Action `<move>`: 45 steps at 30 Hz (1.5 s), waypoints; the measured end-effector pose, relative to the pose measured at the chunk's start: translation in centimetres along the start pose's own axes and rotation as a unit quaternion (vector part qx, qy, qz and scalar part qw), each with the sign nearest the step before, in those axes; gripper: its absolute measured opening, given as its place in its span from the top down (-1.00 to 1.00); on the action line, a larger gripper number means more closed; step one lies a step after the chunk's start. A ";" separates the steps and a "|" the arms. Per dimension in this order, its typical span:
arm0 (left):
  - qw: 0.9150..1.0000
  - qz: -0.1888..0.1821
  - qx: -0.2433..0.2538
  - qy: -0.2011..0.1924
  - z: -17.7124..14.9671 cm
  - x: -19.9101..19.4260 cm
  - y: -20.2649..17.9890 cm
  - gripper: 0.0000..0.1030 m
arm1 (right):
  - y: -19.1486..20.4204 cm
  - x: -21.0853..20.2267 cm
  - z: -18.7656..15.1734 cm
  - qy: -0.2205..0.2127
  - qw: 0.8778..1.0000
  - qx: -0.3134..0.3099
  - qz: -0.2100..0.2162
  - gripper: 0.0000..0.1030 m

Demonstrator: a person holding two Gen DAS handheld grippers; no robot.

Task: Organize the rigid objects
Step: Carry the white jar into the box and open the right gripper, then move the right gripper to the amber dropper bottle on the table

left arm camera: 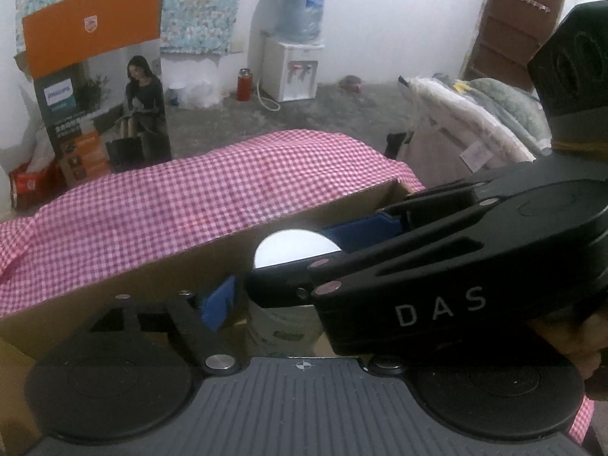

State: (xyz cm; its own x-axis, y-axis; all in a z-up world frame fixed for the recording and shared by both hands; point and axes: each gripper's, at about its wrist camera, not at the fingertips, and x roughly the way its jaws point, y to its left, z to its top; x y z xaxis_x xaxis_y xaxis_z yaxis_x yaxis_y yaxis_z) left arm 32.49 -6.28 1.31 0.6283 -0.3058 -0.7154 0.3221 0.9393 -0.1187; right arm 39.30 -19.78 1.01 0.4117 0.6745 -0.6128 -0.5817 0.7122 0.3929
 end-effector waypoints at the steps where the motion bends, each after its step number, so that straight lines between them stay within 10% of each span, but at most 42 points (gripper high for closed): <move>1: 1.000 0.001 -0.001 -0.001 0.0 -0.2 0.0 -0.60 | 0.1 -0.1 0.0 -0.001 1.000 -0.002 0.001 -0.15; 16: 0.998 0.010 -0.033 -0.047 -0.3 -8.1 -0.5 -0.93 | 3.1 -7.3 -0.7 -0.062 0.998 -0.007 -0.011 -0.20; 29: 0.994 0.028 -0.056 -0.089 -7.4 -18.4 -1.9 -0.99 | 7.1 -19.1 -9.1 -0.147 0.989 0.003 0.024 -0.20; 45: 0.995 0.071 -0.047 -0.052 -18.7 -15.3 -2.8 -0.72 | 14.3 -10.1 -17.9 -0.054 0.997 -0.030 0.054 -0.05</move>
State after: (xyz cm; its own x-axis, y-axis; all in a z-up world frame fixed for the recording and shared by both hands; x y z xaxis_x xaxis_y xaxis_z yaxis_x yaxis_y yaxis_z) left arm 8.73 -1.31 -0.34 0.7347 -0.1794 -0.6543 0.1604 0.9830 -0.0894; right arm 14.27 -19.93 0.56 0.4159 0.7654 -0.4912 -0.6657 0.6241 0.4090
